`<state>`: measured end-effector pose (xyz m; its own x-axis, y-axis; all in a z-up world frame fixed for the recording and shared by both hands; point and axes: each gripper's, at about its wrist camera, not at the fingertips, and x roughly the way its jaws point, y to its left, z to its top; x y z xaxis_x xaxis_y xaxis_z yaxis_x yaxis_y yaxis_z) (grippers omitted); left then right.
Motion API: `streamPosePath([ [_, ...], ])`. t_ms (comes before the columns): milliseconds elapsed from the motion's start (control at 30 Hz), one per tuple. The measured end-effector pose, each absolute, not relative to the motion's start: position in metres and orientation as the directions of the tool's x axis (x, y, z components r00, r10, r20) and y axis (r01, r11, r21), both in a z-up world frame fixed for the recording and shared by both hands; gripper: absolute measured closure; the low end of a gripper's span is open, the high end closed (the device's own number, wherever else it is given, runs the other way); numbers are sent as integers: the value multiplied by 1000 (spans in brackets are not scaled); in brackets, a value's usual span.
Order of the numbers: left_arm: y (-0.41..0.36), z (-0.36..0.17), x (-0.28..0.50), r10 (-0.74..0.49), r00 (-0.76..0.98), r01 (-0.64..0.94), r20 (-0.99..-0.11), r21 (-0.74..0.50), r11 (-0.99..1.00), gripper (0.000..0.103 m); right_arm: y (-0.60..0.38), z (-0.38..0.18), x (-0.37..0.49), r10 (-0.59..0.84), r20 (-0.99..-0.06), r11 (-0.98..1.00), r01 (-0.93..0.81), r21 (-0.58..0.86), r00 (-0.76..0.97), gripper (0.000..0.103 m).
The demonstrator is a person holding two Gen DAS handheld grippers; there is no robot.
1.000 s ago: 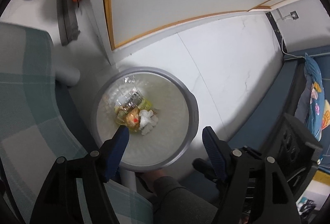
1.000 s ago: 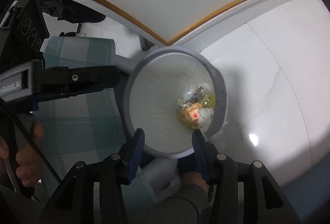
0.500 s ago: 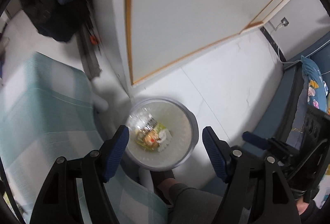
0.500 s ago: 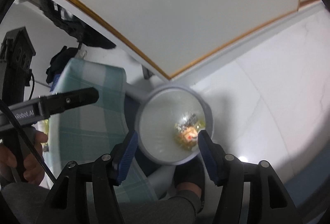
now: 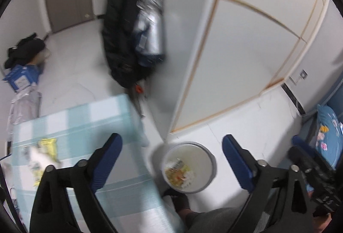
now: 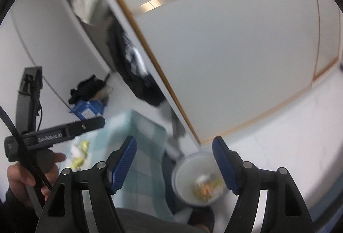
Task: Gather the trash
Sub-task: 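Move both tools back over the table toward the yellow bag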
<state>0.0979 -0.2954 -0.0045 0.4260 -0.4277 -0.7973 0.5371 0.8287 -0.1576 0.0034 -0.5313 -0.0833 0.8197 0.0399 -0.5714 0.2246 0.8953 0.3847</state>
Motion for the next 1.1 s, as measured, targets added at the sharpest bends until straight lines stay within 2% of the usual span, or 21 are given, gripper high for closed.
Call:
streamPosePath([
  [267, -223, 35, 88, -391, 567, 452, -725, -123, 883, 7, -477, -28, -4, 30, -403, 944, 106, 312, 915, 27],
  [433, -176, 47, 85, -359, 641, 361, -678, -146, 921, 6, -434, -9, -1, 83, -347, 961, 17, 276, 934, 27],
  [900, -68, 40, 83, -242, 764, 130, -598, -225, 966, 6, -324, 0, 27, 207, -352, 973, -157, 167, 913, 13],
  [1100, -38, 29, 86, -195, 785, 61, -588, -240, 969, 6, -292, -12, 47, 240, -376, 968, -195, 156, 895, 12],
])
